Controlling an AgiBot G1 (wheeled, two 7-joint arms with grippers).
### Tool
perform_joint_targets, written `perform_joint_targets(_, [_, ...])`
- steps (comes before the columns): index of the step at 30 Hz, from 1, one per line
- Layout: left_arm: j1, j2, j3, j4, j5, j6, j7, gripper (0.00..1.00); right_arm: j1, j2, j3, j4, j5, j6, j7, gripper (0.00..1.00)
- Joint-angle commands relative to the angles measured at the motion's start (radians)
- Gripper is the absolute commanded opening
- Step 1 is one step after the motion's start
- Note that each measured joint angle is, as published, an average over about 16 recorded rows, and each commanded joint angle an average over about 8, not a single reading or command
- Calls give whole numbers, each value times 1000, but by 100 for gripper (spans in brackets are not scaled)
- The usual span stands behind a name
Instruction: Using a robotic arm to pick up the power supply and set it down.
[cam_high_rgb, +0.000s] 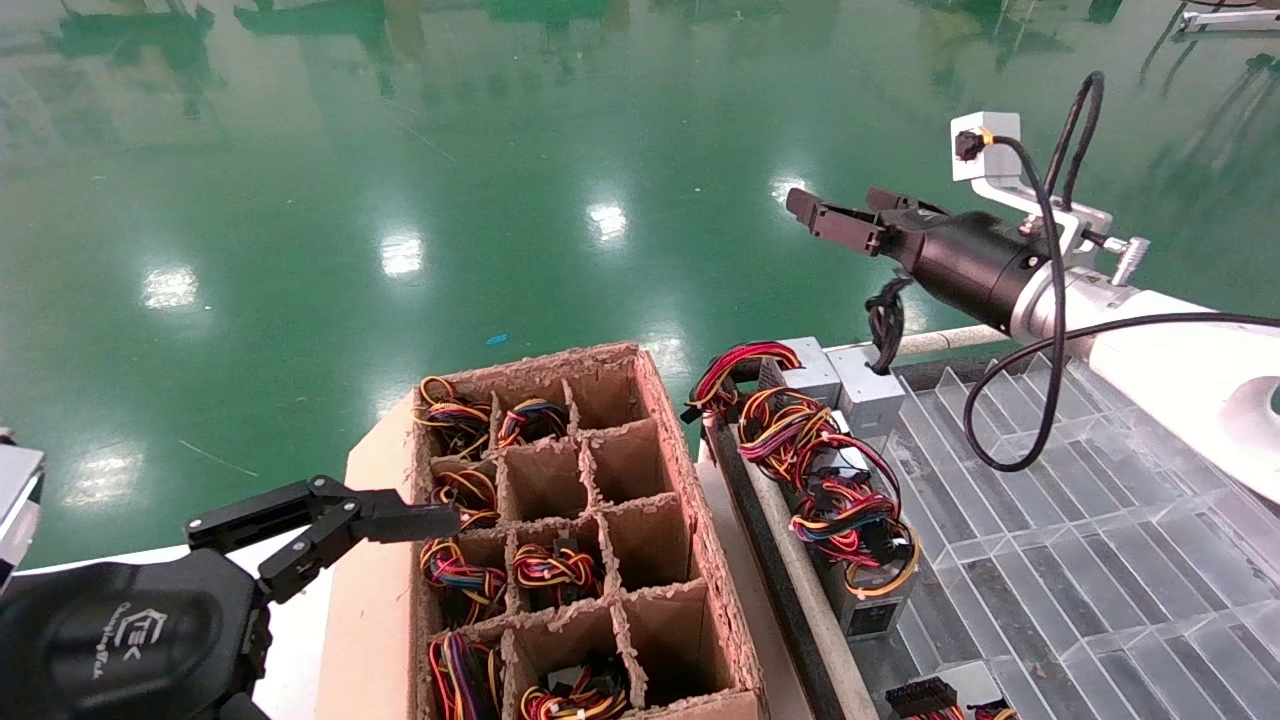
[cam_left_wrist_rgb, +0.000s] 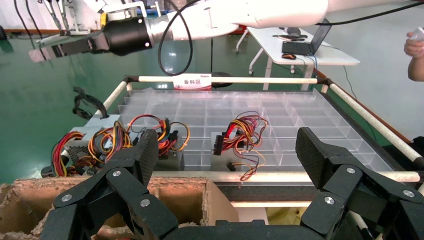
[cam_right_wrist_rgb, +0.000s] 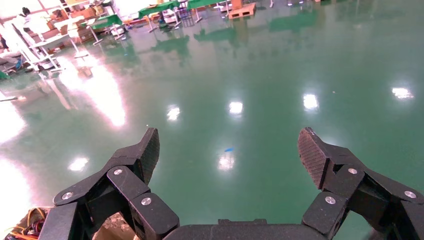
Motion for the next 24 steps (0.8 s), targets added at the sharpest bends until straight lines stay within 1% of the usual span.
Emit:
perform_joint_targets(1, [0, 0, 0, 0, 0, 0, 0, 100, -6, 7, 4, 16, 1, -11, 0, 100])
perform_joint_targets(24, [0, 0, 1, 0, 0, 0, 0, 100, -256, 212, 149, 476, 6, -264, 82, 100])
